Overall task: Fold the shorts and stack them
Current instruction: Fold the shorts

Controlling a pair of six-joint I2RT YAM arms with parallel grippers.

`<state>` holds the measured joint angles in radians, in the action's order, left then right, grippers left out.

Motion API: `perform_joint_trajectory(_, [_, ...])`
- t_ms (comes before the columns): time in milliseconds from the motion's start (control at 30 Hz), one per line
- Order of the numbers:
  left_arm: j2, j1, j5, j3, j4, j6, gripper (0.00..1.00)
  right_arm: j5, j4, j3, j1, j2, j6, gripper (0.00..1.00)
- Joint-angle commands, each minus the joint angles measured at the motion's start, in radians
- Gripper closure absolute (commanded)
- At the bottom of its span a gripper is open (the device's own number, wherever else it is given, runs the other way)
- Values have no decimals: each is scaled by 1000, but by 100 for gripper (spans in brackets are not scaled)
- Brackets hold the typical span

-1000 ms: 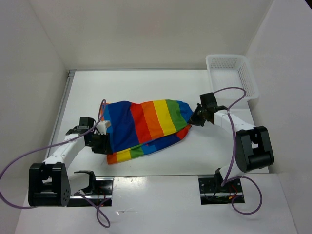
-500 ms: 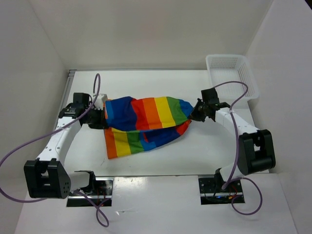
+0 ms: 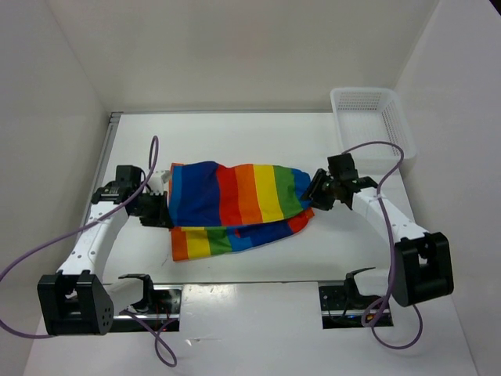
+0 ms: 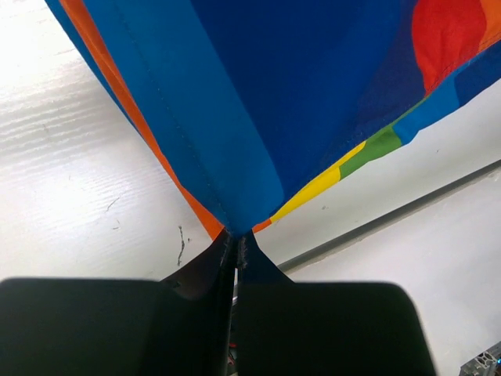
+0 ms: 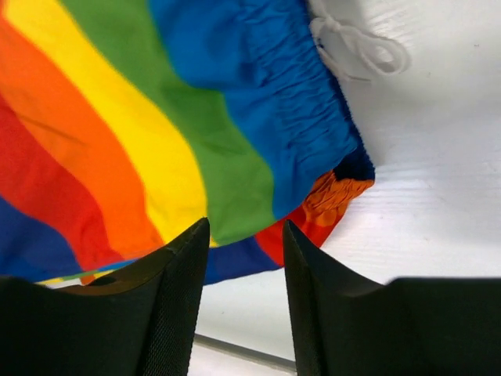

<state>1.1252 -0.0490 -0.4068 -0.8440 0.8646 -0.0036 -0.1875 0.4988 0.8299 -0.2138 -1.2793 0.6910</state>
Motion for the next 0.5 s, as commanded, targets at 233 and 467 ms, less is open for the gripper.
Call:
perform_joint_trajectory(233, [-18, -3, -43, -12, -24, 4, 100, 129, -51, -12, -9, -72, 45, 47])
perform_joint_trajectory(467, [2, -3, -43, -32, -24, 4, 100, 160, -97, -12, -9, -158, 99, 33])
